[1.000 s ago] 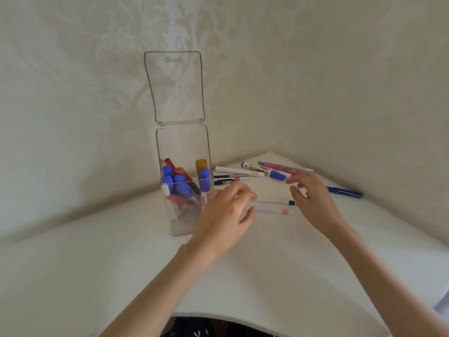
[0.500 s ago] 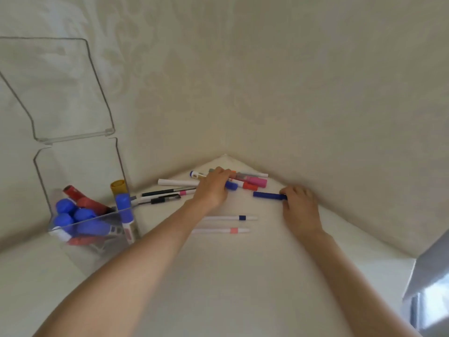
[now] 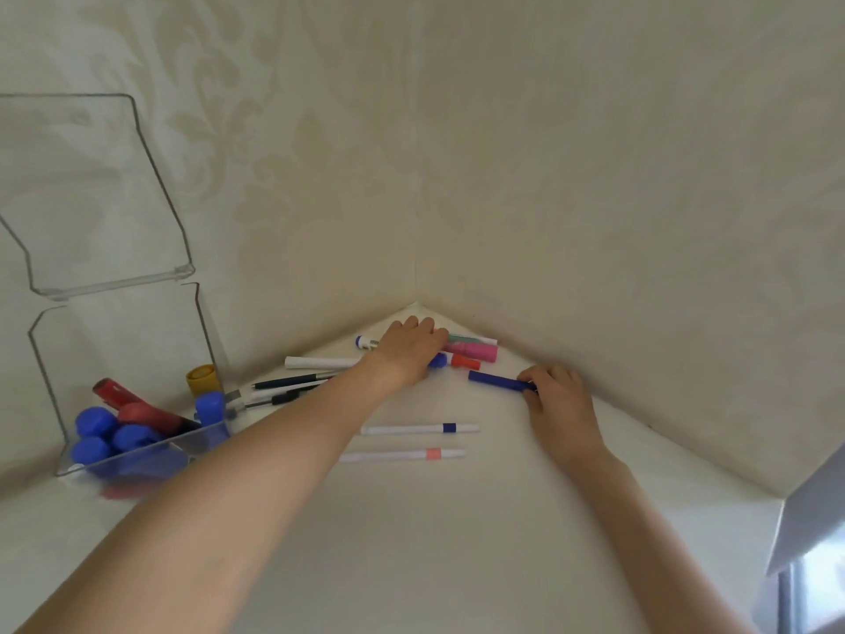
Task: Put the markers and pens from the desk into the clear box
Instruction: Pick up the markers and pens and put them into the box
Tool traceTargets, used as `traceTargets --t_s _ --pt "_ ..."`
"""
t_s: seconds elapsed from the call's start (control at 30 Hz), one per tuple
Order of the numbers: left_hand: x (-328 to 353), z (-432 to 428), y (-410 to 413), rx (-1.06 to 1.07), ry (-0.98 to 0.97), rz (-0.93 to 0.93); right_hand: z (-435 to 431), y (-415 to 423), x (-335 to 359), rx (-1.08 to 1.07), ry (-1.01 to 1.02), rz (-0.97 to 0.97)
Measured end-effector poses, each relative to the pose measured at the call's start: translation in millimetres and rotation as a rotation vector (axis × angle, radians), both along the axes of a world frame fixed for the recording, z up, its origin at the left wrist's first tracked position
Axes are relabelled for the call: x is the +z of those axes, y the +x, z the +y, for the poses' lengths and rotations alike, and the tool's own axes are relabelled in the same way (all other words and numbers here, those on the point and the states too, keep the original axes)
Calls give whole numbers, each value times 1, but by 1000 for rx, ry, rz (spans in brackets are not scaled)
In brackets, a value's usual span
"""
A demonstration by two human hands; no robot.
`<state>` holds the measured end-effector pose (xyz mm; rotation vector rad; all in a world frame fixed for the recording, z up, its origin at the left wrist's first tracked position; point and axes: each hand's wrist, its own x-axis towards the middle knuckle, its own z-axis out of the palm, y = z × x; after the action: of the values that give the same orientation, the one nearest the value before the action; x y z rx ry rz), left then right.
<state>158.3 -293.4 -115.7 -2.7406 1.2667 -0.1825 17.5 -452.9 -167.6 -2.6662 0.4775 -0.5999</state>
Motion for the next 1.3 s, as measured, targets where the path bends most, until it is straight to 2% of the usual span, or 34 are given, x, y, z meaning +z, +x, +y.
traceTargets --t_s 0.2,0.3,0.47,0.57,0.7,0.93,1.13,1.3 --pt "-11 3 1 -51 -118 -72 -1 -3 2 -7 15 -152" --pt "3 15 -10 -47 -264 -80 8 -7 14 -7 70 -258" --pt "57 28 -36 80 -949 45 35 -16 45 72 302 -377" --pt "87 46 -55 57 -1176 163 68 -21 72 158 578 -420" --pt "116 98 -90 18 -1272 175 119 -36 121 320 718 -454" --pt "142 206 -125 90 -1481 95 191 -55 159 622 730 -534" --pt "135 276 -140 164 -1609 -18 231 -47 154 676 768 -481" --pt "116 287 -144 233 -1548 24 255 -39 157 620 541 -515"
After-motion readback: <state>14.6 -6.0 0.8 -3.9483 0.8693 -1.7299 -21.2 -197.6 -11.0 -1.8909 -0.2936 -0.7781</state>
